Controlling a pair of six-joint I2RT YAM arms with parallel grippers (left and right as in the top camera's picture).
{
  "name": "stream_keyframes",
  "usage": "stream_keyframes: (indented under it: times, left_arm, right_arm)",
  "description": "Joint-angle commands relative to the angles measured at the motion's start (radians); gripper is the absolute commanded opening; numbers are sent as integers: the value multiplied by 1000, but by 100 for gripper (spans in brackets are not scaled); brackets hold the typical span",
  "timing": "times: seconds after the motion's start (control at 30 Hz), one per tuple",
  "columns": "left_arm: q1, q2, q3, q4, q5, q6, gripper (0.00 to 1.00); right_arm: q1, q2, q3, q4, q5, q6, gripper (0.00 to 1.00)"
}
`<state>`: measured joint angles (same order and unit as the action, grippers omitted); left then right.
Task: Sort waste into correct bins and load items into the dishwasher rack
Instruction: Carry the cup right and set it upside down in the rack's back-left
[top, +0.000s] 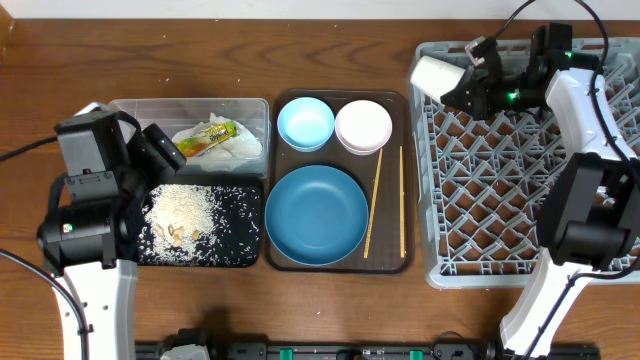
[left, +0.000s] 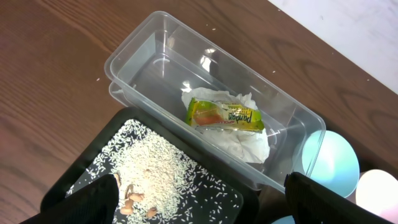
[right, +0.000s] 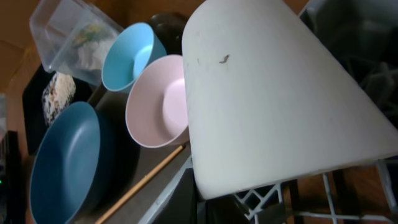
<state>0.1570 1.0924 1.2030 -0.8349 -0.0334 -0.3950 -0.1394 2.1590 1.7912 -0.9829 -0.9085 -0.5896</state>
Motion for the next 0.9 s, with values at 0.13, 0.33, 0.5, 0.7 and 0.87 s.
stream_keyframes:
  times: [0.13,0.33,0.5,0.7,0.87]
  left_arm:
    - [5,5,11,-2,-12,6,88]
    - [5,5,11,-2,-12,6,88]
    - [5,5,11,-3,-12,6,88]
    - [5,5,11,-3,-12,6,88]
    - [5,5,11,-3,-12,6,88]
  right_arm:
    - [2,35,-8,15,23,-40,1]
    - [6,35,-8,32,-60,-47,1]
    - [13,35,-8,34,-61,-63,1]
    - [23,36,-8,51,-61,-63,1]
    - [28,36,-8,51,-61,-72,1]
